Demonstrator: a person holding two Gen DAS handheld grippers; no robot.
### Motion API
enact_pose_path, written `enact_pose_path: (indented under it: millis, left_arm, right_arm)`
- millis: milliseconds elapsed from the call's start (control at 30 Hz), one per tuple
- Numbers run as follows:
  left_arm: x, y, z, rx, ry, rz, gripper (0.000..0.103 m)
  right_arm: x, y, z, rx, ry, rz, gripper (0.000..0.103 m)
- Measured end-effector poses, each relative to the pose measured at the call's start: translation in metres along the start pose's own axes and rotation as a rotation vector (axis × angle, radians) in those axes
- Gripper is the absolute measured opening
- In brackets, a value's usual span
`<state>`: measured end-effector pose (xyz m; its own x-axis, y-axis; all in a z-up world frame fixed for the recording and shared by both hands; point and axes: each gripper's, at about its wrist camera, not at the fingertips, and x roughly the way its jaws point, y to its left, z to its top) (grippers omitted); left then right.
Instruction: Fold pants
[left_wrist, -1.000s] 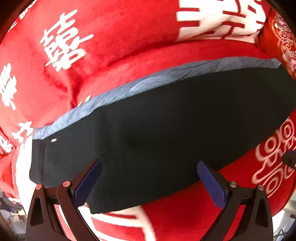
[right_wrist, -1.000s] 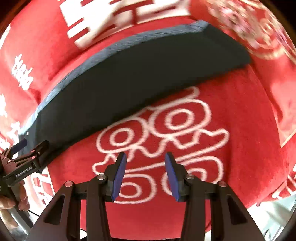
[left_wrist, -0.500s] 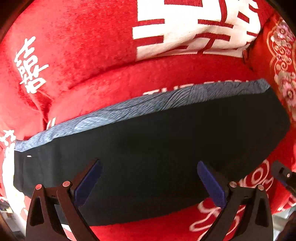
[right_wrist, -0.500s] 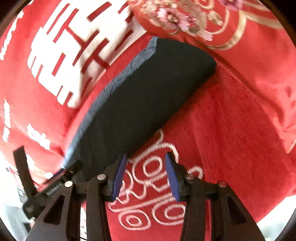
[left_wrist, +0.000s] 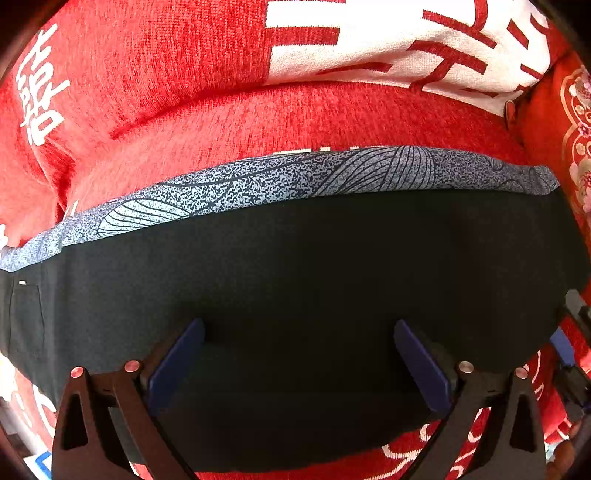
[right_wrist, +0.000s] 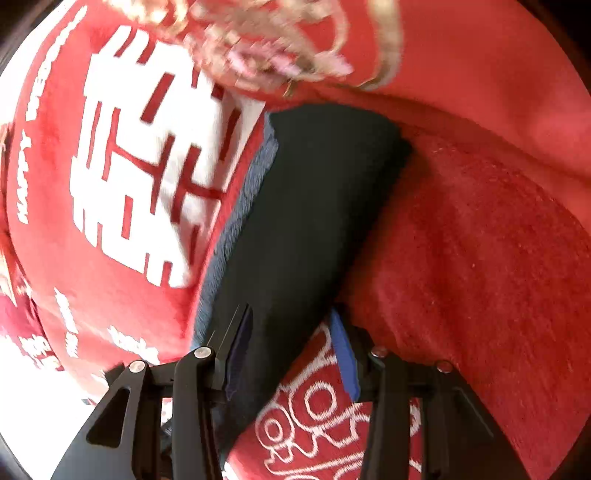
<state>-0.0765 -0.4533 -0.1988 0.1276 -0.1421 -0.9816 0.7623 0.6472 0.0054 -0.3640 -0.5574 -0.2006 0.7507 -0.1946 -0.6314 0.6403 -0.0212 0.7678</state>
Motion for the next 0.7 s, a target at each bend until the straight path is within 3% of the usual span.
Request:
enact_pose_path:
  millis: [167,367,467,500,567,600,700]
  left_arm:
    - [0.001,-0.003,-0.001,-0.001,-0.012,0.008,0.103]
    - [-0.002,-0.005,-0.007,0.0,-0.03,0.009,0.103]
    - [-0.001,-0.006,-0.007,0.001,-0.03,0.008,0.103]
    - [-0.001,-0.006,-0.008,0.002,-0.031,0.007,0.103]
    - [-0.003,-0.006,-0.007,0.0,-0.026,0.006,0.103]
    - [-0.005,-0.006,-0.005,-0.007,-0.016,0.01,0.103]
    - [-0.021,-0.011,-0.003,-0.005,-0.025,-0.021,0.084]
  right_arm:
    - [0.005,-0.003,0.007,0.018,-0.041,0.056,0.047]
    - [0.021,0.017,0.017,-0.102,-0.05,0.013,0.049]
    - [0.03,0.021,0.023,-0.09,-0.036,-0.01,0.049]
    - [0.032,0.021,0.026,-0.066,-0.025,-0.017,0.046]
    - [0.034,0.022,0.03,-0.048,-0.002,-0.079,0.021]
    - [0.033,0.023,0.031,-0.052,0.009,-0.091,0.019]
    - [0.026,0.034,0.029,-0.103,0.017,-0.099,0.016]
